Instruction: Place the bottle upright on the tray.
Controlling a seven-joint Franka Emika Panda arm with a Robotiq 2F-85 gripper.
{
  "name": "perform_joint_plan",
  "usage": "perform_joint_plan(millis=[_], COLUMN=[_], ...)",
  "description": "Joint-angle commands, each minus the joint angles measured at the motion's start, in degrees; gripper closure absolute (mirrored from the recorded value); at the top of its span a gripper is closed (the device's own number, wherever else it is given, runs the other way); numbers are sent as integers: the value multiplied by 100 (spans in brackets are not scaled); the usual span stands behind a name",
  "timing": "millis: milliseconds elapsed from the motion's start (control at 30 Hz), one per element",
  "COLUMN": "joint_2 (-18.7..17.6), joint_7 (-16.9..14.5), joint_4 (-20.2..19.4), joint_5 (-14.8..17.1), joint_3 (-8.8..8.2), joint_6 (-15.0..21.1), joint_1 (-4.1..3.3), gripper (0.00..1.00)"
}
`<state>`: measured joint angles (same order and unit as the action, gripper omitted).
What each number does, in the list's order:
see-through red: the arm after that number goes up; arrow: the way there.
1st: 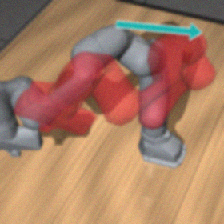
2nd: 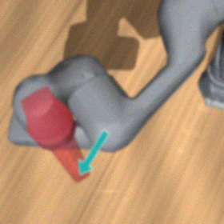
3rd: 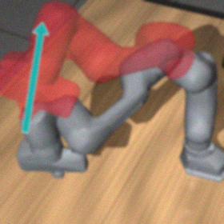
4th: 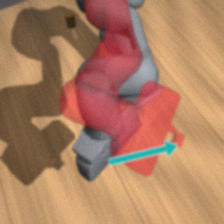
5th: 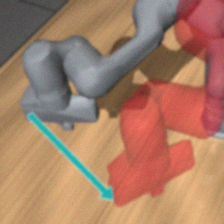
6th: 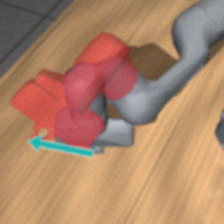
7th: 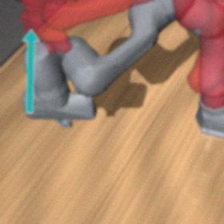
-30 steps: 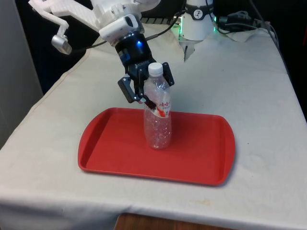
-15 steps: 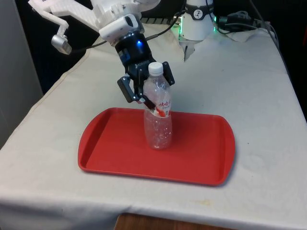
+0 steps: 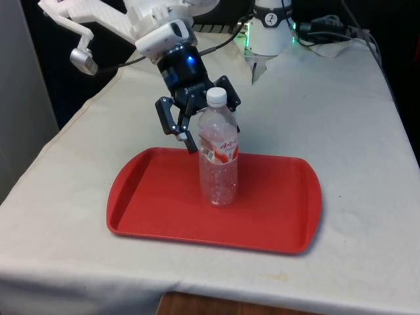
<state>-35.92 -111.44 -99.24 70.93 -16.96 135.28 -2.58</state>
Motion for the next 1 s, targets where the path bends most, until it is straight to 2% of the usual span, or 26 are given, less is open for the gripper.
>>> perform_joint_plan(millis=[0,400,667,700,767,933,967], joint_2=[-17,0,34,6,52,97,86], joint_7=[17,0,74,0,103,229,149], joint_4=[17,0,-6,17,-11,-11,17], joint_5=[0,0,-109,-6,-160,-367,-275], joint_3=[-6,0,-63,-17,-74,-103,-52], joint_6=[17,-40,-52,-52,-57,-80,-97], joint_1=[-6,6,-29,6,-46,-57,-6], gripper=[0,0,0,0,0,0,0])
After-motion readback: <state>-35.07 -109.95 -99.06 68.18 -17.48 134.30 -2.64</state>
